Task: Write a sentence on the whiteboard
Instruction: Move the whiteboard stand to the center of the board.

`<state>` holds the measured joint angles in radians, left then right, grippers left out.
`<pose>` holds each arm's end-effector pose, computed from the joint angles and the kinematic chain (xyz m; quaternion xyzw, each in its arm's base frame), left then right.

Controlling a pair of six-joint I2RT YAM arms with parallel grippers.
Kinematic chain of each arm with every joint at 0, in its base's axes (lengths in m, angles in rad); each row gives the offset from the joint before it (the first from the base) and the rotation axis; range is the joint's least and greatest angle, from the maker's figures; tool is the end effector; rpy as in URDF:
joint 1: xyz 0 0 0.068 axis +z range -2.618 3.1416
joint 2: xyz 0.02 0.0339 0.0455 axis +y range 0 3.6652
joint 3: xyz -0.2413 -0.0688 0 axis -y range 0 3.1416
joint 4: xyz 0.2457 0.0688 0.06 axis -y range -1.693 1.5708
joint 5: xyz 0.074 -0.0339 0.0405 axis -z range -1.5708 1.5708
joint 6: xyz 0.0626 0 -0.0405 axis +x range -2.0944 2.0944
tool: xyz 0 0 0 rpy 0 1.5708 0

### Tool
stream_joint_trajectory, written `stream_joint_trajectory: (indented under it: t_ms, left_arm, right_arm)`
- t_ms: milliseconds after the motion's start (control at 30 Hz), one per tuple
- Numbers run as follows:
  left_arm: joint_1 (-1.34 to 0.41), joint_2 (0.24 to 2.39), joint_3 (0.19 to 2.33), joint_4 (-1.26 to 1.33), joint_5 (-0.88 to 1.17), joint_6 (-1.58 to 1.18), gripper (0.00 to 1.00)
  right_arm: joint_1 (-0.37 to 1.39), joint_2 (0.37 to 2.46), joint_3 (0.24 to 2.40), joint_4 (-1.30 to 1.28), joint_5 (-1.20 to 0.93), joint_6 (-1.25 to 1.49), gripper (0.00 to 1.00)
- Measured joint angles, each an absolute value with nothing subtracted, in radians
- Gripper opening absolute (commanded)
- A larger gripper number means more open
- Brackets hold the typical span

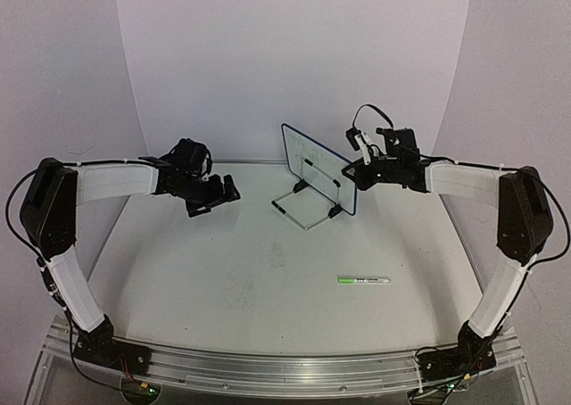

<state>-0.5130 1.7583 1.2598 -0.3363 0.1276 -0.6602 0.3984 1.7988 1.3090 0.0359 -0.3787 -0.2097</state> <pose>0.3453 -0.2037 0.1849 -0.0456 0.9303 -0.2483 0.2661 0.3951 0.1914 0.2280 -0.3445 0.7649 0.2079 0.5030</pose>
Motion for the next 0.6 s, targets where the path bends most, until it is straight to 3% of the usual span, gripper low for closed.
stream_joint_trajectory:
  t_ms: [600]
  left_arm:
    - [-0.552, 1.861, 1.354, -0.331, 0.159, -0.664, 0.98]
  right_arm:
    - [0.615, 1.713, 1.239, 0.02, 0.004, -0.167, 0.0]
